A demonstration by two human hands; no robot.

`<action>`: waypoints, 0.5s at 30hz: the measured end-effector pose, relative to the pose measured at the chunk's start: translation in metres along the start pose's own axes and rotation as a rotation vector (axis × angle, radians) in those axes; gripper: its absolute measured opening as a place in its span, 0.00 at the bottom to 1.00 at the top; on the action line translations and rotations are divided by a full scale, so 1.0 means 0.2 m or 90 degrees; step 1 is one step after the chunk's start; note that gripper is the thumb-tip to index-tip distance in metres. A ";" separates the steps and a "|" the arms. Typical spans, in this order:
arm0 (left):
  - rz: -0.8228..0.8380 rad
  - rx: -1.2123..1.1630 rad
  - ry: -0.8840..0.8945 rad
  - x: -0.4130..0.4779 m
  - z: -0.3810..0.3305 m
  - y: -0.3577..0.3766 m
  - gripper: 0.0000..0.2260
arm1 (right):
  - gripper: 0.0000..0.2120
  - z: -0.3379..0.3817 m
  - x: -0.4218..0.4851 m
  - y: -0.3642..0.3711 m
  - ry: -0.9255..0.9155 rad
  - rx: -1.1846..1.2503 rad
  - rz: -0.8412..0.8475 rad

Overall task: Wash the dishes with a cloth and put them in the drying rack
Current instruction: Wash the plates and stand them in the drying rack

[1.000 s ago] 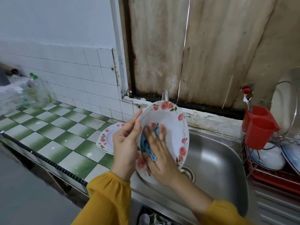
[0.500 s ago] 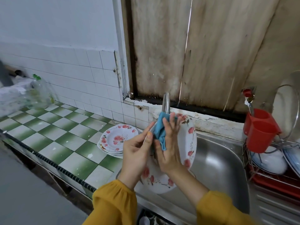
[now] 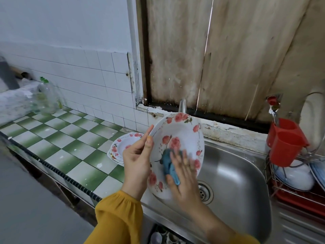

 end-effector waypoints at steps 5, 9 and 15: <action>0.042 0.003 -0.004 -0.03 0.00 0.02 0.18 | 0.31 -0.29 0.22 -0.17 0.198 0.039 -0.147; 0.148 0.080 -0.026 -0.08 0.06 0.08 0.11 | 0.32 -0.12 0.37 -0.27 0.167 0.158 -0.290; -0.011 0.007 0.004 -0.02 0.04 0.07 0.10 | 0.29 0.15 0.08 -0.08 -0.119 0.178 0.029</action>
Point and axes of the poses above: each hand's wrist, its own x-axis towards the middle knuckle, its own y-axis out of the palm, z = x × y, the point moved 2 cm from there along x, towards the middle knuckle, and after that the axes turned 7 degrees about -x, right-handed, at the moved point
